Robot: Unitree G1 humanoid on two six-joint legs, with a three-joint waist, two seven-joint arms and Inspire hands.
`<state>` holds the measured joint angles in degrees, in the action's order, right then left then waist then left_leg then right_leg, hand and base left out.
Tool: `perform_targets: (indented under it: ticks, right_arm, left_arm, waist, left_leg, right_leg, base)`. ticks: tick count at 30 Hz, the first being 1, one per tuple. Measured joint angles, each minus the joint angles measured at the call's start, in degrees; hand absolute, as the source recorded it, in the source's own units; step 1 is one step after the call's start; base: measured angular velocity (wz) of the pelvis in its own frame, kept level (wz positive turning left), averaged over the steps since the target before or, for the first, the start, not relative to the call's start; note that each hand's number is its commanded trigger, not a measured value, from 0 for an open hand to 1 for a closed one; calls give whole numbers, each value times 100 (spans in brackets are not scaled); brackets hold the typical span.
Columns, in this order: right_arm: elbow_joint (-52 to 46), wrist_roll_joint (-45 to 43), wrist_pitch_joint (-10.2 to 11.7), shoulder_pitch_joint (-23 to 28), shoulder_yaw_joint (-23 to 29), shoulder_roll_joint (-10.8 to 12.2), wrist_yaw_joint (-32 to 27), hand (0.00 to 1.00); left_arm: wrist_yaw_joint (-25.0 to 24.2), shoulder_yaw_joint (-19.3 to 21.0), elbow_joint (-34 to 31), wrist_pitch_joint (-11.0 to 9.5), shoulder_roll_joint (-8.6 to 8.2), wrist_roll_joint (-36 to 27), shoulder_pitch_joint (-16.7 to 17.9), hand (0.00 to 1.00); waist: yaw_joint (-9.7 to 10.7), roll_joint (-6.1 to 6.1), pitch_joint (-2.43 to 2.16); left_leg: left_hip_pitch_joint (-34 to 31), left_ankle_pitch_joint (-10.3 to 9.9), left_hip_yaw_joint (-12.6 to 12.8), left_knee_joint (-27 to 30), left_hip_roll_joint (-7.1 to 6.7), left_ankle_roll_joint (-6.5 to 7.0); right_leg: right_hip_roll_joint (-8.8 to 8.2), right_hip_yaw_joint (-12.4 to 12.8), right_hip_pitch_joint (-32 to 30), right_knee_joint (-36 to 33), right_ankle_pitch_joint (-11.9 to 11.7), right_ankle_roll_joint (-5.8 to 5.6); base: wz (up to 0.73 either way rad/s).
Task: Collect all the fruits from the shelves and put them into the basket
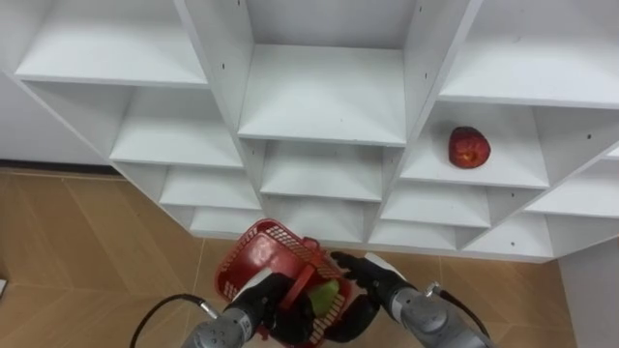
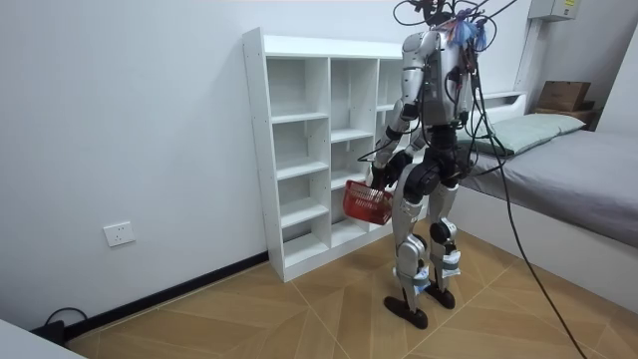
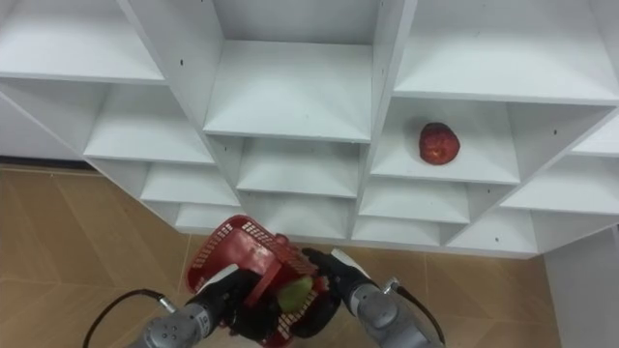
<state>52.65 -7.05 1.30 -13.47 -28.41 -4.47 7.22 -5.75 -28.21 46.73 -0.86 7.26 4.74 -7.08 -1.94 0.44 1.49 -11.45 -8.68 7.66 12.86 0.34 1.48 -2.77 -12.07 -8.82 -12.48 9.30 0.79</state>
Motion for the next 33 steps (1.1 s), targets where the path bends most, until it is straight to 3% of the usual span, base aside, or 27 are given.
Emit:
perform_targets:
  ticks: [12,17,19,25,33]
  right_arm:
    - [-28,-1,71,18,53,-43,-469,0]
    - [-368,5,76,179,60,-91,-663,0]
    - [-728,9,80,415,67,-236,-791,0]
    - [-1572,14,55,986,363,-349,-1021,0]
    - [-2626,588,52,1628,498,-658,-1501,0]
  left_arm:
    - [28,47,-75,-4,-41,-92,-14,100]
    - [61,231,-73,-21,-97,-449,51,100]
    - [66,274,-55,-21,-151,-852,63,100]
    - [295,623,-63,4,-102,-1710,367,100]
    - [704,791,-71,10,-79,-2330,668,100]
  waist:
    - [22,36,-20]
    - [20,67,-40]
    - [19,72,-43]
    - [39,72,-62]
    - [21,-105,-141]
  left_leg:
    - [45,6,-289,99,-14,10]
    - [130,14,-347,88,-46,24]
    - [188,30,-404,76,-101,42]
    - [491,29,-441,-52,-131,45]
    - [832,29,-306,-214,-125,43]
  right_leg:
    - [-16,-237,198,-3,7,-9]
    - [-41,-323,325,9,37,-23]
    - [-100,-391,426,32,57,-37]
    - [-100,-387,740,182,82,-83]
    - [-82,-223,980,261,97,-102]
  base:
    - [10]
    - [11]
    - [20]
    - [3]
    - [-8]
